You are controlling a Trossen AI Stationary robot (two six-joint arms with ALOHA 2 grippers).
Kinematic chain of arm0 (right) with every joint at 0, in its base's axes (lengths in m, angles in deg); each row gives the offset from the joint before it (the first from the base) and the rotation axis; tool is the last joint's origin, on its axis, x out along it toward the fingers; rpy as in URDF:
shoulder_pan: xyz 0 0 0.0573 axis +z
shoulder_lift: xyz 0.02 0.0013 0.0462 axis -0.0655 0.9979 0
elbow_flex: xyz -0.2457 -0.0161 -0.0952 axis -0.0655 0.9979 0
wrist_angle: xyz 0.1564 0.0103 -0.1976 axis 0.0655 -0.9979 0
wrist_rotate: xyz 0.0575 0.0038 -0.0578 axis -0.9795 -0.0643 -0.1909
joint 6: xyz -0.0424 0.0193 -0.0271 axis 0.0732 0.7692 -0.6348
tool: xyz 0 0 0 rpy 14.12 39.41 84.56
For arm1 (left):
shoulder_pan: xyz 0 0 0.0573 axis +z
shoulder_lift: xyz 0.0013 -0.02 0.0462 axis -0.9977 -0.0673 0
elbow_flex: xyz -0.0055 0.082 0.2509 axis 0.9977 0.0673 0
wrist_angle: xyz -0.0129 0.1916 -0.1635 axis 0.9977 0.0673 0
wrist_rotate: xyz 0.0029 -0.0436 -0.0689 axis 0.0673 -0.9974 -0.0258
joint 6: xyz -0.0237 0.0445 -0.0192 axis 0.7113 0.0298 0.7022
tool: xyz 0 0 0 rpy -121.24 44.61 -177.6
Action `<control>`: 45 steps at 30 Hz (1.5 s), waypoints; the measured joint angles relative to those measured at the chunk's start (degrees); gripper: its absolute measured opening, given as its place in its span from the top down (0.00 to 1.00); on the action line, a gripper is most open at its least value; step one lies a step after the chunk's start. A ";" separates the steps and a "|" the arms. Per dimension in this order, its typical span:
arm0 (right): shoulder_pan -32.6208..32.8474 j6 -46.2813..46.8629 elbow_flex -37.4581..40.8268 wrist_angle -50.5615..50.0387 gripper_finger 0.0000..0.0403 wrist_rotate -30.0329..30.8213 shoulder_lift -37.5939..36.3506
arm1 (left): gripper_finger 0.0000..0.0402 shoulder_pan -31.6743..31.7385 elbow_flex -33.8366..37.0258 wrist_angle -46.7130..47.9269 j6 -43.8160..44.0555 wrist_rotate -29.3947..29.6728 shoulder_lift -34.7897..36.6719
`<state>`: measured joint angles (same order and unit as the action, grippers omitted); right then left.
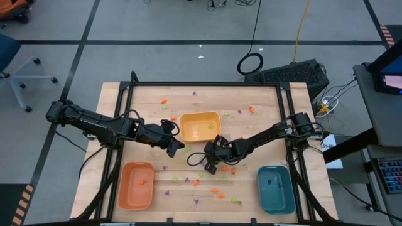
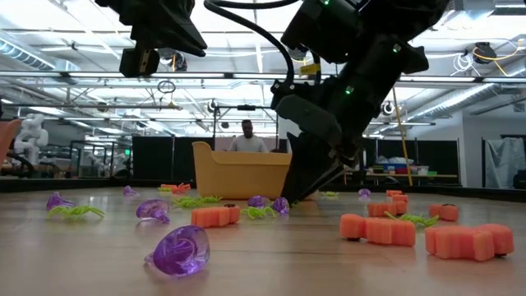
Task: Sort Halloween decoration
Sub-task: Put the green spider toy into the yellow bin
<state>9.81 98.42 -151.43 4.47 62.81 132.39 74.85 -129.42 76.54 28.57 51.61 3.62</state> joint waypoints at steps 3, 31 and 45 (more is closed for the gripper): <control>0.00 -0.06 -0.57 -0.59 0.85 0.09 0.00 | 0.92 0.00 0.00 -0.01 0.00 0.04 0.00; -1.09 -0.73 -9.56 -14.61 0.85 -7.53 -0.30 | 0.92 -0.02 0.00 0.40 0.24 0.04 0.00; -1.14 -3.93 -9.59 -18.19 0.85 -8.81 -7.17 | 0.92 0.02 0.00 1.31 0.46 -1.29 0.00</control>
<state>8.67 94.49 -161.02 -13.72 54.00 125.22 74.88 -129.42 77.85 29.03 50.33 3.62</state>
